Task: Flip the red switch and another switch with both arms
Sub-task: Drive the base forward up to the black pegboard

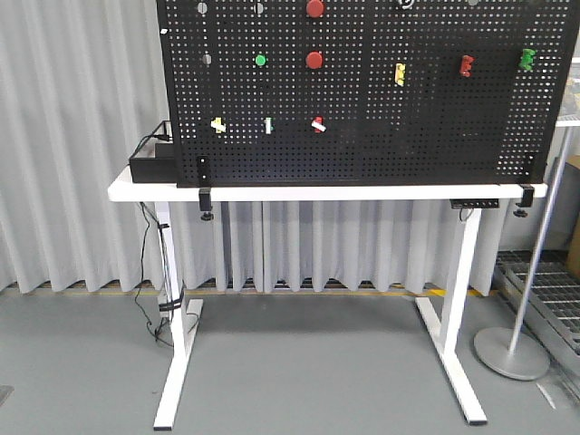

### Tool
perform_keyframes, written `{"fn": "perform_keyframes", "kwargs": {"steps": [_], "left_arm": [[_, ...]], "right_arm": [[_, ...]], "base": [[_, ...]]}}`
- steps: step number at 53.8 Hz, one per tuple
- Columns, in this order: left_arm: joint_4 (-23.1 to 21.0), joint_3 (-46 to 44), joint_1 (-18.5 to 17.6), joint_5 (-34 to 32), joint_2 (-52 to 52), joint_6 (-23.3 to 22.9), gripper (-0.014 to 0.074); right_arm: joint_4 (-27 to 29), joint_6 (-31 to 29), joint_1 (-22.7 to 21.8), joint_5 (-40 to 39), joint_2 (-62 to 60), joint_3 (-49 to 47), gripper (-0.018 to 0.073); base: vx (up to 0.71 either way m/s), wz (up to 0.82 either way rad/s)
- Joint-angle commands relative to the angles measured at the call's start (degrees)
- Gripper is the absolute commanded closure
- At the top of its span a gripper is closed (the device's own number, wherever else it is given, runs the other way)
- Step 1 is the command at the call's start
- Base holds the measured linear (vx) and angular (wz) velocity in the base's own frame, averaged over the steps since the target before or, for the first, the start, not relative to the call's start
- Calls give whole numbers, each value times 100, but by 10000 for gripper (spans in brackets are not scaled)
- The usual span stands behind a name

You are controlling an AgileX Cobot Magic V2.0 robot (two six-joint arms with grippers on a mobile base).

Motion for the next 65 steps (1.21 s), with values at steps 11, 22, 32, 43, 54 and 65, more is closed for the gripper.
{"fn": "perform_keyframes", "kwargs": {"steps": [11, 22, 32, 43, 54, 65], "left_arm": [[-23, 110, 9, -452, -48, -19, 594], [-23, 110, 9, -452, -48, -19, 594], [-23, 110, 9, -452, -48, -19, 594], [-23, 110, 9, -452, -48, -19, 594], [-23, 110, 9, -452, -48, -19, 594], [-23, 110, 9, -452, -48, -19, 594]], "right_arm": [[-50, -36, -34, -490, -68, 33, 564], [-50, -36, -34, -490, -68, 33, 564], [-50, -36, -34, -490, -68, 33, 564], [-50, -36, -34, -490, -68, 33, 564], [-50, -36, -34, -490, -68, 33, 564], [-50, -36, -34, -490, -68, 33, 564]], "base": [[29, 5], [32, -1], [36, -3], [39, -2], [41, -2], [39, 0]]}}
